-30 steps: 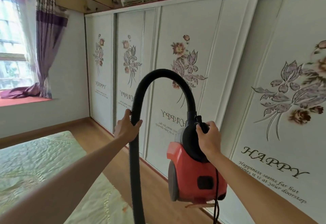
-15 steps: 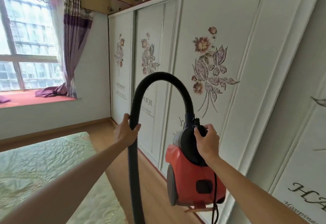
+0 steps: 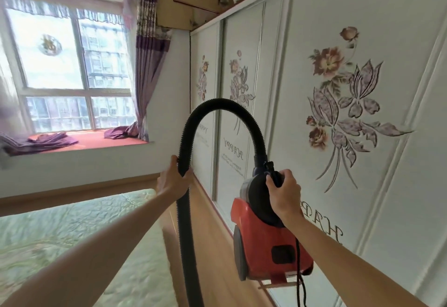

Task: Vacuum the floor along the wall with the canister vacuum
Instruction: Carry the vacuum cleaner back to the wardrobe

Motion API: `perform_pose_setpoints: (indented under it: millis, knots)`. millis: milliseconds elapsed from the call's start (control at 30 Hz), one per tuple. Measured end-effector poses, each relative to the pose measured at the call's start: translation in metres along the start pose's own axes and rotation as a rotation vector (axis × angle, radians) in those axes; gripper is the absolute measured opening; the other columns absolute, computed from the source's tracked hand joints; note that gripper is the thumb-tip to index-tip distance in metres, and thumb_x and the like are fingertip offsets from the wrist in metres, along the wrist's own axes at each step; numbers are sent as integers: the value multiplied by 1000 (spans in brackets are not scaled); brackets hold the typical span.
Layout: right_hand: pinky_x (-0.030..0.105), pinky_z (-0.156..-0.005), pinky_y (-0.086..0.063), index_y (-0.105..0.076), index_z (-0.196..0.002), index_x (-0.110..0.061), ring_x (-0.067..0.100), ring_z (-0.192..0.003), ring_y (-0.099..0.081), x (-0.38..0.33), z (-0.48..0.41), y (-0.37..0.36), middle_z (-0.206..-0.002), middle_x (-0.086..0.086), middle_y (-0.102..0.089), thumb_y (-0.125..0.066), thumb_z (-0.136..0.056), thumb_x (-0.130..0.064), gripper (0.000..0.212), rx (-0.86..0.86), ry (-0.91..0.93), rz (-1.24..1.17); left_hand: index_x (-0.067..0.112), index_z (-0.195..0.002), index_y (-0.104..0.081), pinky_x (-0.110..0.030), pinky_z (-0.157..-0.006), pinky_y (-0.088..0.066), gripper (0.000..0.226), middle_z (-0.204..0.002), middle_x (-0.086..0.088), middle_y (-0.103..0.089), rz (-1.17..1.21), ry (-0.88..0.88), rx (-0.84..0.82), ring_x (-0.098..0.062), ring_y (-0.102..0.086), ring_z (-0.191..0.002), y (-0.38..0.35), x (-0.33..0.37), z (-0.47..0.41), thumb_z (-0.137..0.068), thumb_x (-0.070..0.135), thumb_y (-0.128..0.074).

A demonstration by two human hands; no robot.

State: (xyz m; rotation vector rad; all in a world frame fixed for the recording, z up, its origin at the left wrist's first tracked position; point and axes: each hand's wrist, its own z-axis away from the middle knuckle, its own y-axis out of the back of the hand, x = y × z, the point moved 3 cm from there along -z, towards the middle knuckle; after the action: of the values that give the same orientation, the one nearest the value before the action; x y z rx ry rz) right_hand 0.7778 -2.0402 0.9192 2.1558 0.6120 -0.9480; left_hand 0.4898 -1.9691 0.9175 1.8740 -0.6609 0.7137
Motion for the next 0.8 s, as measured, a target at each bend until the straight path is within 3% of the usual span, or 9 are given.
perform_pose_setpoints:
  millis: [67,267,367,467,567,700,800]
  knots:
    - [28,-67,-39,-53,-99,-8,16,-74,-50,8,-19,-16,-81,-3,-56,-60,-96,-30,24,-23,3,-1,18,-127,-39,-36,-65,-51,42,-112,-12,-67,-8,23,10,-32,-65,-77,-10,-3,-16,-96,38,-60]
    - [33,-70,-49,-55,-100,-8,21,-79,-59,38,-79,-71,-79,-5,-56,-62,-94,-30,24,-80,-19,-46,18,-123,-40,-32,-60,-48,39,-112,-13,-66,-5,61,36,-31,-65,-77,-46,-18,-72,-96,36,-61]
    - [22,-63,-43,-53,-102,-10,11,-72,-55,49,-111,-103,-78,-11,-53,-61,-95,-29,22,-109,-8,-54,17,-125,-40,-26,-50,-38,39,-112,-13,-67,-12,70,50,-26,-60,-71,-65,-26,-110,-96,32,-61]
    - [12,-56,-37,-54,-102,-10,-1,-65,-50,58,-148,-131,-75,-15,-52,-61,-95,-28,21,-126,-4,-53,16,-130,-40,-27,-49,-40,43,-115,-15,-65,8,78,58,-26,-61,-72,-85,-31,-152,-96,31,-62]
    - [11,-53,-36,-53,-101,-11,-2,-64,-50,66,-182,-152,-74,-16,-52,-61,-96,-28,19,-133,-9,-70,15,-131,-40,-30,-55,-44,45,-115,-16,-66,14,79,64,-28,-60,-73,-105,-31,-188,-96,31,-63]
    - [13,-51,-37,-53,-100,-9,2,-63,-52,73,-226,-180,-74,-11,-54,-61,-96,-27,20,-132,-9,-75,16,-129,-41,-27,-49,-40,44,-111,-15,-67,5,69,49,-25,-60,-69,-127,-28,-232,-95,32,-63]
    - [16,-58,-39,-53,-101,-9,8,-69,-53,79,-259,-206,-76,-11,-54,-61,-95,-29,22,-137,4,-74,14,-129,-41,-24,-44,-38,43,-110,-16,-66,6,73,67,-22,-60,-66,-136,-30,-264,-96,30,-63]
